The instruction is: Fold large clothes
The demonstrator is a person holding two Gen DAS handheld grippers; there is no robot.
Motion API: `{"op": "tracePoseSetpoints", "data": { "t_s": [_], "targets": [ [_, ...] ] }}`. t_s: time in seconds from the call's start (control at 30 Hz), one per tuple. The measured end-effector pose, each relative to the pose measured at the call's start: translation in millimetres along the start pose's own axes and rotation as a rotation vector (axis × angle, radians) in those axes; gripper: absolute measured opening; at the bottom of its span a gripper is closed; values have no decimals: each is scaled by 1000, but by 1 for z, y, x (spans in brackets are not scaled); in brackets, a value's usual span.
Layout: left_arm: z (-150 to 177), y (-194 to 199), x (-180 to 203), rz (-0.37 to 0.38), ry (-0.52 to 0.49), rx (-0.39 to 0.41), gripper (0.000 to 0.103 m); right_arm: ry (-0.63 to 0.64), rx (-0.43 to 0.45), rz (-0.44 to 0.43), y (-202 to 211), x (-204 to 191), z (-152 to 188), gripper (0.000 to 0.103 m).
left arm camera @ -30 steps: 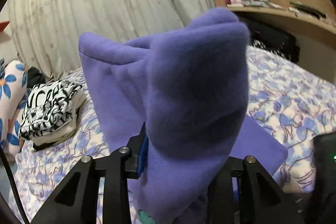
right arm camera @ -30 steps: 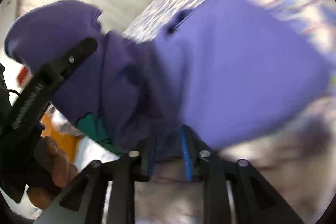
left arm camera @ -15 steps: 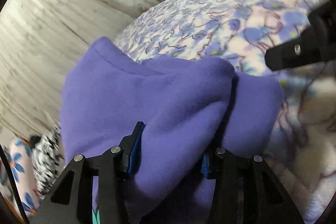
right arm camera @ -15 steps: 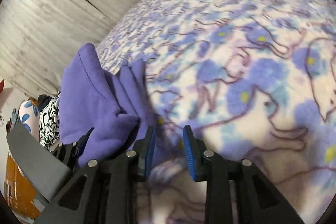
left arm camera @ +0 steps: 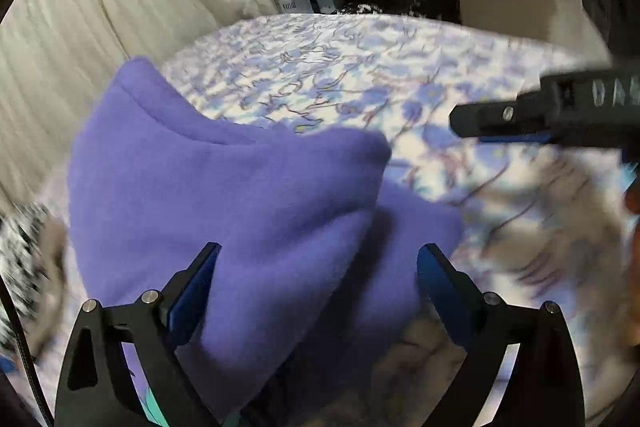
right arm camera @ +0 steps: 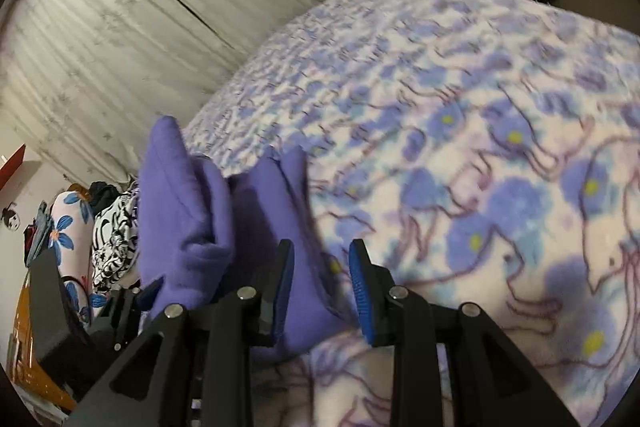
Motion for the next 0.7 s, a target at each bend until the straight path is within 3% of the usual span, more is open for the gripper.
{"op": "tracePoseSetpoints", "data": {
  "t_s": [0.13, 0.23, 0.27, 0.4, 0.47, 0.53, 0.7],
  "targets": [
    [-8, 22, -22, 120, 146, -24, 96, 46, 5, -42, 7, -23, -18, 29],
    [-14, 51, -49, 155, 227, 19, 96, 93, -2, -81, 8, -45, -32, 45],
    [-17, 58, -59, 147, 246, 30, 96, 114, -8, -98, 7, -54, -36, 49],
    [-13, 83, -114, 69, 344, 64, 96, 191, -61, -156, -7, -85, -45, 50],
    [-4, 84, -153, -3, 409, 68, 96, 233, -115, -202, -20, -107, -46, 50],
    [9, 74, -188, -62, 481, 28, 96, 270, -168, -238, -34, -123, -44, 50],
    [47, 7, -249, -48, 631, -133, 92, 327, -329, -217, -86, -140, -35, 50]
  ]
}}
Point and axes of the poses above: each gripper's, at about its wrist camera, not at the fingertips, and y roughly against the way its jaws point, x to its right, z to its underside, the point moved 6 cm from there along -y, roughly the way its jaws point, and after that the axes turned 6 degrees about -z, right-handed, at the moved point
